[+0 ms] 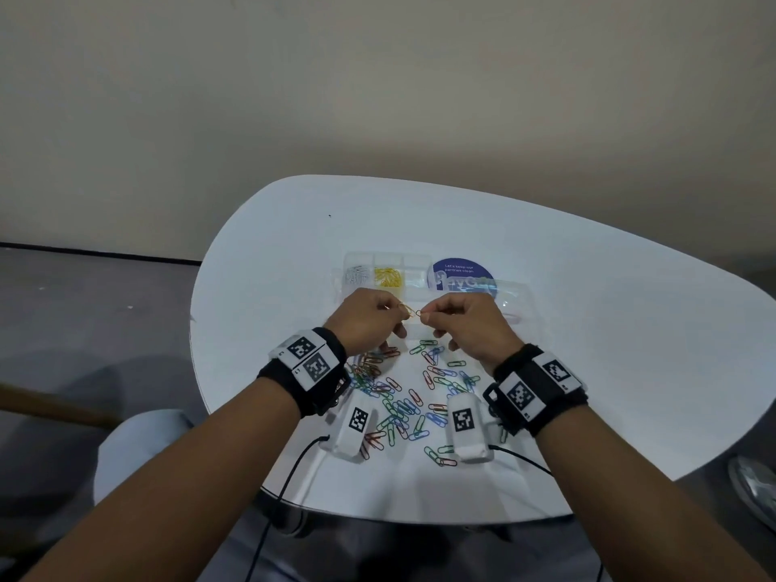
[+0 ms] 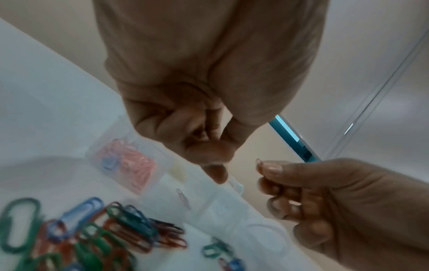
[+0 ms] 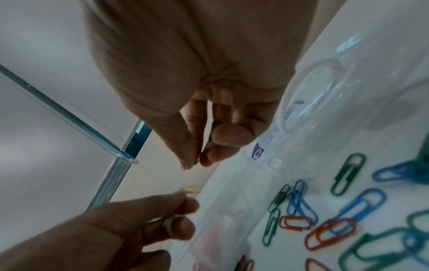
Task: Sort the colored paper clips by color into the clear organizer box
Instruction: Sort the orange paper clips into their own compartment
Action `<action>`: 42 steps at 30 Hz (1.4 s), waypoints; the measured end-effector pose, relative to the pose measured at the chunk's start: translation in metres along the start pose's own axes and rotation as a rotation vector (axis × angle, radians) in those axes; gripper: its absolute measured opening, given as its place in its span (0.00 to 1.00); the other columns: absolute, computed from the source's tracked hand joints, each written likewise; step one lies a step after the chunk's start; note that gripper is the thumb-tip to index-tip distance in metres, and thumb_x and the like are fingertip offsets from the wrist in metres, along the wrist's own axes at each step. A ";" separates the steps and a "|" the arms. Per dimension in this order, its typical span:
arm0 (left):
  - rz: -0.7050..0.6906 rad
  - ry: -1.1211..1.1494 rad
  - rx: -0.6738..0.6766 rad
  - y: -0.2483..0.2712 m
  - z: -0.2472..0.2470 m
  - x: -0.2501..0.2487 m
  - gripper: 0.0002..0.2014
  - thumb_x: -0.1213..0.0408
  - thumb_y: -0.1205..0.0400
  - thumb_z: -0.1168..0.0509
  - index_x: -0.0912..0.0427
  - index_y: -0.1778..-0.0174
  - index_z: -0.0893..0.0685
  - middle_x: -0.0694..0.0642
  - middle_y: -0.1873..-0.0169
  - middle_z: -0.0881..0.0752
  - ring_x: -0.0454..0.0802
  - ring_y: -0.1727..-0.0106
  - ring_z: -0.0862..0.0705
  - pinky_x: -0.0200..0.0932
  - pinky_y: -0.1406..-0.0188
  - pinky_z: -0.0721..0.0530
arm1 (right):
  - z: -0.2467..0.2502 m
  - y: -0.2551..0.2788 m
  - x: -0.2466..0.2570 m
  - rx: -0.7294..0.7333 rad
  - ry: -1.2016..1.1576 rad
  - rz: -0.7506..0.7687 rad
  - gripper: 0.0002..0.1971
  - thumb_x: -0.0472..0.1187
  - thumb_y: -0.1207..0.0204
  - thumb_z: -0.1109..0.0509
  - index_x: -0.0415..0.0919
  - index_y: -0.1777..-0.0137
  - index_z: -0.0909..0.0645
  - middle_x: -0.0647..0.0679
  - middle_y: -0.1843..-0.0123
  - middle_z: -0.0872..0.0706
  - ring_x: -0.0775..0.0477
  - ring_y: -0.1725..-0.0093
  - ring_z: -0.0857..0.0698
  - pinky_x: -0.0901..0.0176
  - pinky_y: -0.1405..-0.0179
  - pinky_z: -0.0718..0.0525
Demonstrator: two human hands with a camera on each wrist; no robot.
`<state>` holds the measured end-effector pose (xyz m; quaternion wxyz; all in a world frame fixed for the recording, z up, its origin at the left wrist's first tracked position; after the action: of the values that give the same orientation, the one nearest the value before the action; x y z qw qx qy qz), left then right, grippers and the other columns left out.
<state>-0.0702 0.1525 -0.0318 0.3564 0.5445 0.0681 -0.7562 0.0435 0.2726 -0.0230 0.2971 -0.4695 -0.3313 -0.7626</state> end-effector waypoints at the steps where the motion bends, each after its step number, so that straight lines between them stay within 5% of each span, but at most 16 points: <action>1: 0.002 -0.058 -0.023 -0.002 0.003 0.001 0.11 0.59 0.15 0.36 0.57 0.59 0.13 0.53 0.63 0.08 0.46 0.79 0.18 0.34 0.77 0.24 | 0.002 -0.001 0.000 -0.031 0.004 0.006 0.01 0.34 0.26 0.23 0.38 0.56 0.11 0.48 0.63 0.11 0.55 0.69 0.18 0.67 0.77 0.23; 5: 0.004 -0.202 -0.115 -0.002 0.018 0.009 0.12 0.56 0.16 0.36 0.54 0.63 0.13 0.49 0.67 0.09 0.40 0.82 0.20 0.36 0.73 0.23 | 0.005 -0.001 -0.003 -0.066 -0.003 -0.004 0.01 0.33 0.27 0.22 0.37 0.57 0.10 0.49 0.64 0.11 0.56 0.72 0.19 0.70 0.77 0.23; 11: 0.034 0.073 -0.278 0.021 0.057 0.035 0.09 0.60 0.16 0.34 0.58 0.59 0.13 0.53 0.67 0.10 0.46 0.78 0.19 0.38 0.75 0.24 | -0.006 0.001 0.004 -0.024 0.004 0.002 0.04 0.27 0.26 0.25 0.34 0.55 0.12 0.45 0.65 0.11 0.53 0.69 0.14 0.66 0.76 0.17; 22: 0.171 0.388 -0.182 0.055 0.034 0.059 0.09 0.62 0.16 0.33 0.65 0.50 0.13 0.62 0.59 0.11 0.50 0.71 0.14 0.37 0.76 0.18 | -0.024 0.017 0.001 0.010 0.092 0.001 0.03 0.28 0.27 0.24 0.35 0.56 0.12 0.41 0.66 0.11 0.57 0.73 0.15 0.61 0.72 0.18; 26: 0.379 0.850 0.020 0.053 -0.005 0.048 0.21 0.51 0.11 0.44 0.67 0.49 0.16 0.68 0.57 0.10 0.58 0.61 0.10 0.43 0.71 0.12 | -0.042 0.027 0.021 0.109 0.121 0.106 0.01 0.31 0.27 0.23 0.35 0.57 0.10 0.44 0.66 0.11 0.58 0.71 0.16 0.68 0.73 0.19; 28: 0.449 0.981 0.064 0.050 -0.017 0.048 0.22 0.53 0.11 0.46 0.67 0.55 0.16 0.65 0.65 0.11 0.54 0.70 0.11 0.38 0.76 0.14 | -0.045 0.018 0.036 0.100 0.227 0.186 0.02 0.35 0.27 0.23 0.38 0.58 0.09 0.49 0.64 0.10 0.61 0.69 0.17 0.69 0.67 0.19; 32: 0.444 0.847 0.002 0.043 -0.015 0.053 0.19 0.58 0.11 0.46 0.61 0.66 0.22 0.51 0.81 0.28 0.44 0.83 0.35 0.33 0.86 0.39 | -0.043 -0.034 0.064 -0.017 0.727 0.289 0.07 0.42 0.24 0.29 0.47 0.53 0.08 0.51 0.49 0.10 0.50 0.48 0.15 0.57 0.52 0.17; 36: 0.376 0.669 0.047 0.046 -0.009 0.053 0.18 0.57 0.12 0.43 0.59 0.67 0.23 0.49 0.82 0.32 0.43 0.83 0.40 0.33 0.86 0.44 | -0.083 -0.069 0.064 0.190 1.449 0.375 0.15 0.45 0.23 0.33 0.48 0.37 0.14 0.45 0.26 0.27 0.39 0.24 0.35 0.43 0.32 0.28; 42: 0.305 0.612 0.069 0.048 -0.002 0.055 0.16 0.58 0.12 0.42 0.62 0.63 0.21 0.50 0.82 0.32 0.44 0.83 0.40 0.33 0.86 0.44 | -0.102 -0.083 0.048 0.281 1.603 0.385 0.20 0.43 0.23 0.33 0.41 0.31 0.21 0.42 0.18 0.35 0.39 0.18 0.41 0.40 0.26 0.34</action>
<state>-0.0479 0.0928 -0.0674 0.4098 0.7617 0.0640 -0.4977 -0.0912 0.2356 -0.0330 0.6237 0.2079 -0.0256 -0.7530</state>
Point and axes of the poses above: each hand's wrist, its own y-axis away from the middle knuckle, its own z-axis out of the back of the hand, x = y × z, the point moved 6 cm from there along -y, towards the middle knuckle
